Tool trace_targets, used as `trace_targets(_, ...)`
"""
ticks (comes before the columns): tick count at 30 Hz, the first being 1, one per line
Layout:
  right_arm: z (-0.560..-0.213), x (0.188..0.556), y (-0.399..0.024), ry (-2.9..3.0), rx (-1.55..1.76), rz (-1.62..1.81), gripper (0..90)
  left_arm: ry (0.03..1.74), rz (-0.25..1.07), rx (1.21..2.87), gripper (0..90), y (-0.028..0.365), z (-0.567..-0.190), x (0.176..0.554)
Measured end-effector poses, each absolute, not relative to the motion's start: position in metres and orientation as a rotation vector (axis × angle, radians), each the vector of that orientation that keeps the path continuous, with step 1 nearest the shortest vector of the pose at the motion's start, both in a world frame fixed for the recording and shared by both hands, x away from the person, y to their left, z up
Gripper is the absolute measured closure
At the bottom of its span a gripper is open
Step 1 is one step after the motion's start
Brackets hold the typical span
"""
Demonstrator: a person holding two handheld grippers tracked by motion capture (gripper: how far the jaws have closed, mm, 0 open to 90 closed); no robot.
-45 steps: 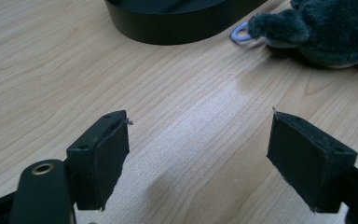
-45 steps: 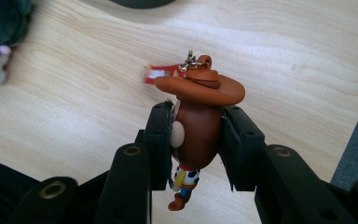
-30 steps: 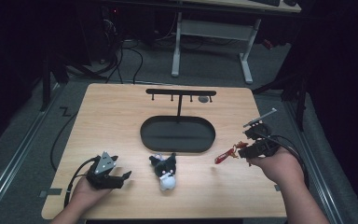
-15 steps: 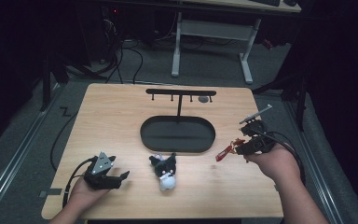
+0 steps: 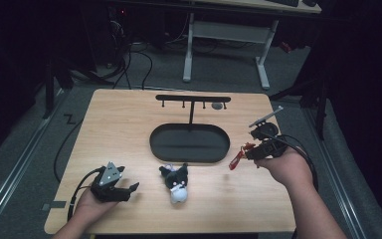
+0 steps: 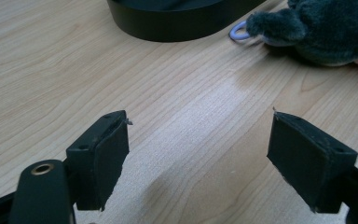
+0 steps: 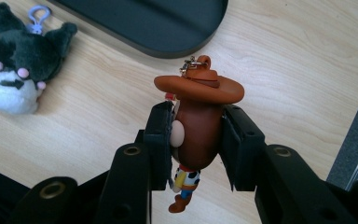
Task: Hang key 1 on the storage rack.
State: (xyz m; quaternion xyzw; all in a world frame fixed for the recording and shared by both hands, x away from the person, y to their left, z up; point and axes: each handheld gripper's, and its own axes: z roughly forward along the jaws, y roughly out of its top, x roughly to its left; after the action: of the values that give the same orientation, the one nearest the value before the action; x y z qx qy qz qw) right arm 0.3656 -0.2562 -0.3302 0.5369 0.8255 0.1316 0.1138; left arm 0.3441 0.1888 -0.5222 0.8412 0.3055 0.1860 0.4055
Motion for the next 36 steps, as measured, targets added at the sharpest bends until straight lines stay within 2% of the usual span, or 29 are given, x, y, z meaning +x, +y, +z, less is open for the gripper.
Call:
trace_targets(17,-0.319,0.395,-0.234,2.432,1.526,0.411,66.4,0.765,0.456,2.133,20.8,0.189,-0.523,0.345)
trace_targets(36,-0.317,0.429,-0.229,2.404,1.545,0.428,66.4,0.762,0.446,2.133,20.9,0.189,-0.523,0.347)
